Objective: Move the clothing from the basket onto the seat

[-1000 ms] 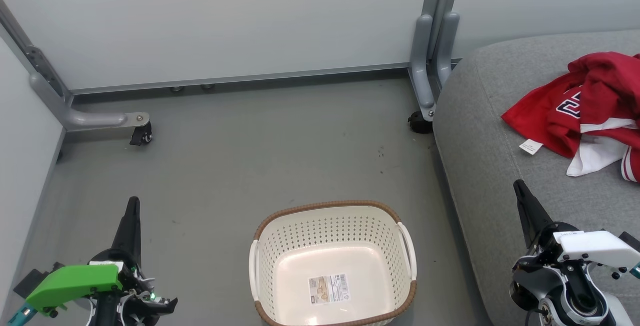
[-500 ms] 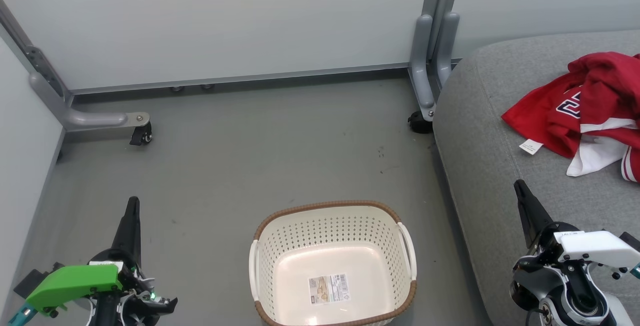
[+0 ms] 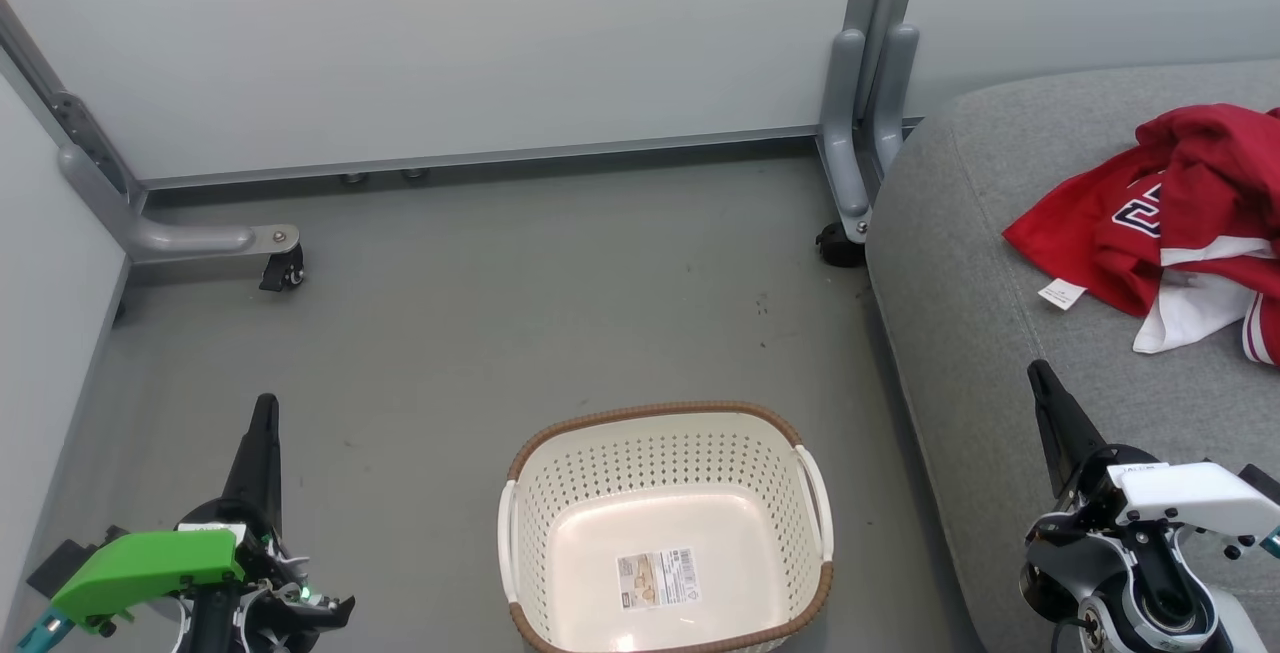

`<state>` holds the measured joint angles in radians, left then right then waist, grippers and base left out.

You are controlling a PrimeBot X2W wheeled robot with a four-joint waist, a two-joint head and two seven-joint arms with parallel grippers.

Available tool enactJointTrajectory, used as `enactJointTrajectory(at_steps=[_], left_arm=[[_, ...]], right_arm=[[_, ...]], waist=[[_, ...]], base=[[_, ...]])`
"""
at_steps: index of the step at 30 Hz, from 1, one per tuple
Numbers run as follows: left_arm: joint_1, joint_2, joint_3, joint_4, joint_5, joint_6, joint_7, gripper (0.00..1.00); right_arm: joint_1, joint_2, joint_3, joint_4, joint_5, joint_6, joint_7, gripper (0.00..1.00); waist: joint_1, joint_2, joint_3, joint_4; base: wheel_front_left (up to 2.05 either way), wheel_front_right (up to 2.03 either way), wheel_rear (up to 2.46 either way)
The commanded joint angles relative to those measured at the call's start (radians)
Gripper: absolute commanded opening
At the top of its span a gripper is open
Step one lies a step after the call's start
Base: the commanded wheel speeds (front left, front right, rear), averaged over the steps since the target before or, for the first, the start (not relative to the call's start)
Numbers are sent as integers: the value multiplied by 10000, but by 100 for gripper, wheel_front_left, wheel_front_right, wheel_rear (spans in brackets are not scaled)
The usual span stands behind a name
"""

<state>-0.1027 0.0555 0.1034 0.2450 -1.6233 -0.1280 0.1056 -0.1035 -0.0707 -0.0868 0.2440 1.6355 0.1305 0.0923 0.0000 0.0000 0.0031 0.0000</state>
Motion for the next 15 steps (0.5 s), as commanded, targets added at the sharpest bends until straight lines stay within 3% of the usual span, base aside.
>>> enactJointTrajectory(at_steps=[1, 15], left_arm=[[-107, 20, 54, 11, 55, -69, 54, 0], [-110, 5, 71, 12, 79, -63, 56, 0]], right_arm=[[-63, 25, -34, 22, -26, 4, 25, 0], [-68, 57, -79, 26, -73, 5, 63, 0]], waist=[[0, 0, 0, 0], [0, 0, 0, 0]], base=[[0, 0, 0], [0, 0, 0]])
